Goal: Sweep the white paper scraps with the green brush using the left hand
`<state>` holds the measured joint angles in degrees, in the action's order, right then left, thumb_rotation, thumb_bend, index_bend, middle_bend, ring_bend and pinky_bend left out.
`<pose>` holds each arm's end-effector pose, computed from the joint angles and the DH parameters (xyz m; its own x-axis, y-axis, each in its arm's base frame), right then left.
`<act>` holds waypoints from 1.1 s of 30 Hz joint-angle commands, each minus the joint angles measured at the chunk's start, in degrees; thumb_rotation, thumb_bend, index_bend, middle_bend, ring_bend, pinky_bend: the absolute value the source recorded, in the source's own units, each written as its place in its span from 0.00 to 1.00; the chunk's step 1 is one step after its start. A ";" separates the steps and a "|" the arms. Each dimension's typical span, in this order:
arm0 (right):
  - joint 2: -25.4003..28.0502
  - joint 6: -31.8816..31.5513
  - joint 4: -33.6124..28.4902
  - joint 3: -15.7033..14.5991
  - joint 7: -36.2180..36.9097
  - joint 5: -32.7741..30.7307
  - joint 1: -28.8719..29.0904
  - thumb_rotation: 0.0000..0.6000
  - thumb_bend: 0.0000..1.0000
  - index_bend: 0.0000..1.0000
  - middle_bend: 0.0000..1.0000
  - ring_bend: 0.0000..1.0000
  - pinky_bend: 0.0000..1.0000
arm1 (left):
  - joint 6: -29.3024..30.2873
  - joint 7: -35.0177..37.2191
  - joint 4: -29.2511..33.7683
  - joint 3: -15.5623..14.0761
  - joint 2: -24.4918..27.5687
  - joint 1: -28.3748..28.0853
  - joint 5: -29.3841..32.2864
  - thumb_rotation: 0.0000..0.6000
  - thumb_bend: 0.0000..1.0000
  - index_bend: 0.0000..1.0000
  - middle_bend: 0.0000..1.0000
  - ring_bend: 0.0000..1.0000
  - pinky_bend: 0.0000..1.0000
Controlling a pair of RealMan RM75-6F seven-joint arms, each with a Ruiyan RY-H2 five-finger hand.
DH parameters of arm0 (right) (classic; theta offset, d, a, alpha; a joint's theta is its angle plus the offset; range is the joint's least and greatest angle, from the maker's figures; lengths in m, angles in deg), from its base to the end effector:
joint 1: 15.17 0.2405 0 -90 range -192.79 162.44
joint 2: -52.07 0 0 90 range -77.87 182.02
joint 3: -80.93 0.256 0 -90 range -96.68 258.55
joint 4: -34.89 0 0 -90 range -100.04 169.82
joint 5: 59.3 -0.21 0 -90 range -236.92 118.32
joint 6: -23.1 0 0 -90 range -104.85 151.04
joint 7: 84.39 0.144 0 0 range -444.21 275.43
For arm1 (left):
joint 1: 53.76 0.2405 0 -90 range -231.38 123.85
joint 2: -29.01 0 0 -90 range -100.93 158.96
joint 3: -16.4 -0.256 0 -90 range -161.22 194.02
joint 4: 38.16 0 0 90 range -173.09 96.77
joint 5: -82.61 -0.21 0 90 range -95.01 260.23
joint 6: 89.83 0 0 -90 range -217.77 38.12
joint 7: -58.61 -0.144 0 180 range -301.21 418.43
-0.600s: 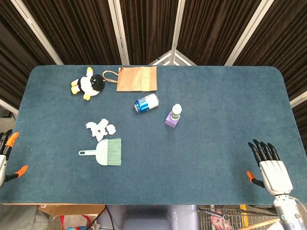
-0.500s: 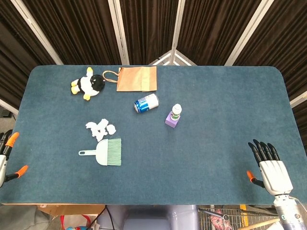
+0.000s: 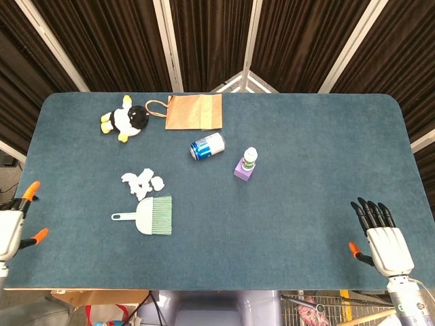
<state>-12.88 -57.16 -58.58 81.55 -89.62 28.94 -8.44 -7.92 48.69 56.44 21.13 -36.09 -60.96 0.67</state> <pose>-0.3024 -0.1811 0.1340 0.4574 -0.1077 0.8827 -0.8887 -0.0893 0.4497 -0.3030 0.1993 0.1505 0.4905 0.0184 0.8713 0.8712 0.0122 -0.4907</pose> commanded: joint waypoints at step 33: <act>0.54 0.37 -0.66 -0.08 1.84 -0.14 0.07 1.00 0.32 0.00 0.00 0.00 0.01 | -14.59 -32.01 -0.95 4.89 -25.25 -20.50 37.03 1.00 0.41 0.44 1.00 1.00 1.00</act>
<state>-12.34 -56.78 -59.25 81.47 -87.78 28.80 -8.36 -22.46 16.61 55.65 26.09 -61.19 -81.33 37.48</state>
